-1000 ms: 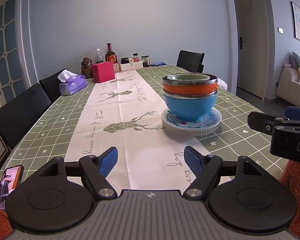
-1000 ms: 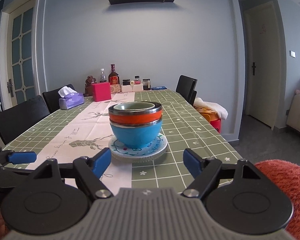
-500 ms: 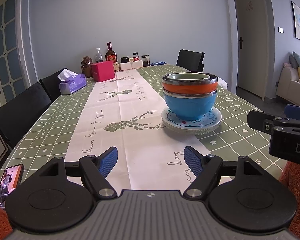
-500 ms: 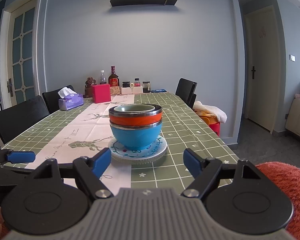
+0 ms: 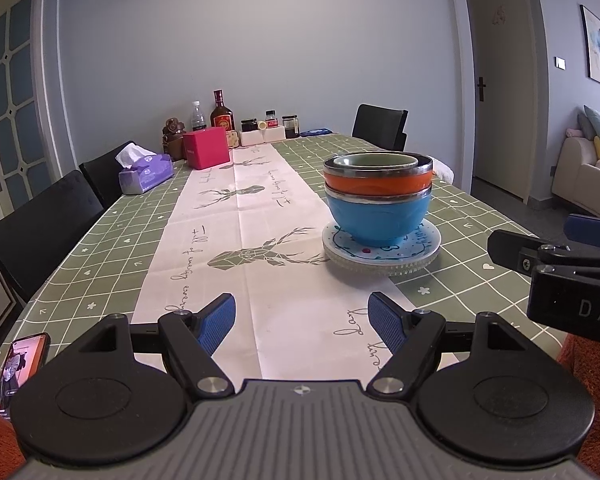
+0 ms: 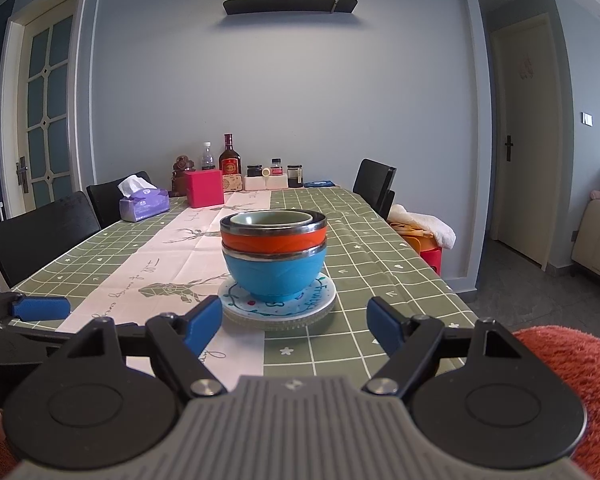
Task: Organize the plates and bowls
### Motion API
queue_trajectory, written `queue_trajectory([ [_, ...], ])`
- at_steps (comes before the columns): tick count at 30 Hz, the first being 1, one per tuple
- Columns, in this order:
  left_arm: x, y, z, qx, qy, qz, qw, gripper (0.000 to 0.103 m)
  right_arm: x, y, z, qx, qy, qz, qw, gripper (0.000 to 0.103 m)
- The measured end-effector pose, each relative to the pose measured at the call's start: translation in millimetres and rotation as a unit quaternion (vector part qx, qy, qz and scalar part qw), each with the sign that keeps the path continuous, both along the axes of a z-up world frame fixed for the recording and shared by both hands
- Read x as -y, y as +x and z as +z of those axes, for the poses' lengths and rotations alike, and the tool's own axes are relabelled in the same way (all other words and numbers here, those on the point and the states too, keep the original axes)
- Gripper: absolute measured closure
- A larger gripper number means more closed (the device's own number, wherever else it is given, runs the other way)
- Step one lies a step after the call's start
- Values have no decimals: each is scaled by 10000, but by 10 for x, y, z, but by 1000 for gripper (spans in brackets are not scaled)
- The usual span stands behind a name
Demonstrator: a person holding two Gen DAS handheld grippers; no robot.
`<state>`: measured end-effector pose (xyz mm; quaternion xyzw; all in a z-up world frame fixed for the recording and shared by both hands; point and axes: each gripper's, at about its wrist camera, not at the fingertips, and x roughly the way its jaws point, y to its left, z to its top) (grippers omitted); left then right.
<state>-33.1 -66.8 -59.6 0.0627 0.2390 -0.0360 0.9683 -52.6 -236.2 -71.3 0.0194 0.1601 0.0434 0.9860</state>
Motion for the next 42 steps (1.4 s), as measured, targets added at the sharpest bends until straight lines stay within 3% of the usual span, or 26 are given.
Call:
queue_trajectory([
  [42,-20,-12,44,63,15,-11,10000,14,5,4,23,32,-3,45,10000,23],
])
